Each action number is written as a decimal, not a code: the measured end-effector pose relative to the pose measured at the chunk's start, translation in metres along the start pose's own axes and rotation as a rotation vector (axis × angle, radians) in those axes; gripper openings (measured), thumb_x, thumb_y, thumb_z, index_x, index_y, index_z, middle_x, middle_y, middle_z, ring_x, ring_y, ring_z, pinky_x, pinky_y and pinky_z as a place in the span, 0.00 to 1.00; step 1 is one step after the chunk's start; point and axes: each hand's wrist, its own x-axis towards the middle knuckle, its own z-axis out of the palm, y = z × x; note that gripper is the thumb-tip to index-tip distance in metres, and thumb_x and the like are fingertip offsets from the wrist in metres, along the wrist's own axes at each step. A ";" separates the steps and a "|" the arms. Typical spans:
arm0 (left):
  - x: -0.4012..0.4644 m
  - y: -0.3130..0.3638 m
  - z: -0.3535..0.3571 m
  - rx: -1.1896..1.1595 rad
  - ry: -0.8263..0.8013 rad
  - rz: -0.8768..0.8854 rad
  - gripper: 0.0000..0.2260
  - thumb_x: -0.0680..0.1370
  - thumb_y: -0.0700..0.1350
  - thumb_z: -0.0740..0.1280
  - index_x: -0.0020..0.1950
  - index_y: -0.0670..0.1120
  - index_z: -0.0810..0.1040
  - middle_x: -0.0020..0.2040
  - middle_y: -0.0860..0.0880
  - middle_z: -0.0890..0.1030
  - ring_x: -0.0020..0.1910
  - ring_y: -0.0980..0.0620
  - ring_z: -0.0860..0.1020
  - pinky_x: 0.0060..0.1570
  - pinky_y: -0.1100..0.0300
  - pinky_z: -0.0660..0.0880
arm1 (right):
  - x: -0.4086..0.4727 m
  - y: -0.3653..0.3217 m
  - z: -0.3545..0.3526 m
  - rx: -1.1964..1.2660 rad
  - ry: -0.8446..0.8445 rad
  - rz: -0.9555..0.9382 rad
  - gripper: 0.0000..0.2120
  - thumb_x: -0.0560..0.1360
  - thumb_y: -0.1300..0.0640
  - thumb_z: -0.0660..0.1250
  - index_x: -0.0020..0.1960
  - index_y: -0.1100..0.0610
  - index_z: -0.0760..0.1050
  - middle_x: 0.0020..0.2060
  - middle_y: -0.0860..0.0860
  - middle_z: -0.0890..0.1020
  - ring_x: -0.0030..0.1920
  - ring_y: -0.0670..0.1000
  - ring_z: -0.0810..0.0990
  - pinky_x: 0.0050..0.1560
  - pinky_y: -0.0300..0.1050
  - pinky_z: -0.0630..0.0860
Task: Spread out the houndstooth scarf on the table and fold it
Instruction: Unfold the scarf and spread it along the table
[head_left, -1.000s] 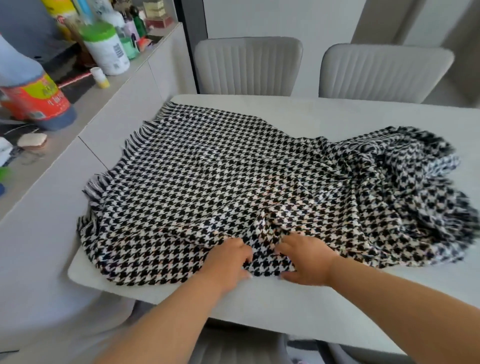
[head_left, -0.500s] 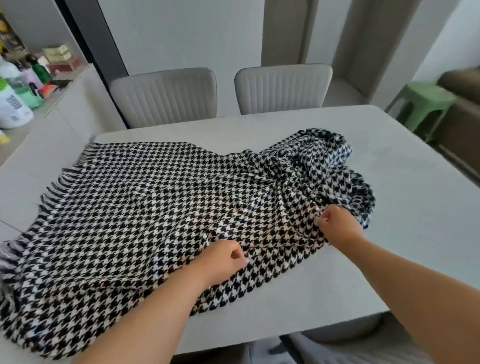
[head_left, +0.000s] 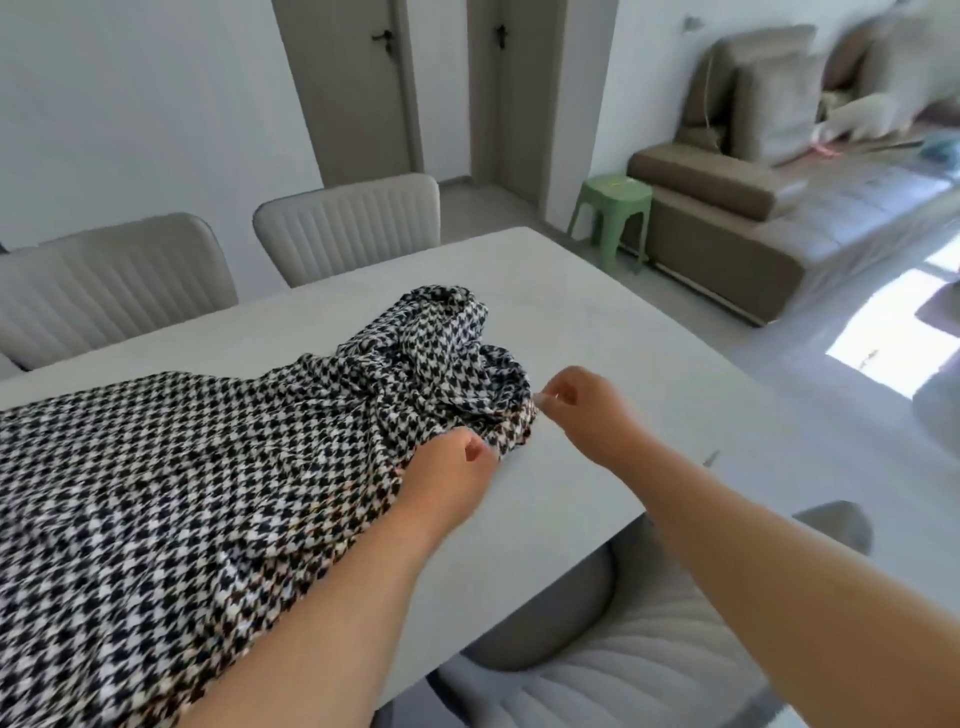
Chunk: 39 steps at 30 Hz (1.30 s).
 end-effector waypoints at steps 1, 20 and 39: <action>0.000 0.010 0.006 0.008 0.004 0.009 0.10 0.79 0.50 0.60 0.43 0.47 0.76 0.38 0.50 0.79 0.39 0.49 0.78 0.36 0.57 0.71 | -0.001 0.003 -0.011 0.032 0.023 -0.002 0.08 0.75 0.48 0.67 0.40 0.48 0.72 0.32 0.45 0.72 0.33 0.47 0.71 0.35 0.42 0.68; 0.011 0.224 0.180 0.274 0.178 0.006 0.07 0.78 0.52 0.61 0.46 0.50 0.75 0.43 0.55 0.79 0.44 0.53 0.76 0.44 0.56 0.74 | -0.015 0.147 -0.277 0.195 0.060 -0.062 0.07 0.76 0.47 0.65 0.46 0.51 0.76 0.41 0.52 0.81 0.42 0.53 0.80 0.44 0.50 0.78; 0.191 0.315 0.262 0.230 0.169 -0.020 0.07 0.77 0.52 0.62 0.43 0.51 0.73 0.38 0.54 0.78 0.37 0.56 0.76 0.36 0.61 0.70 | 0.162 0.223 -0.376 0.041 -0.021 -0.108 0.07 0.77 0.47 0.64 0.49 0.49 0.76 0.40 0.47 0.80 0.41 0.47 0.78 0.44 0.48 0.77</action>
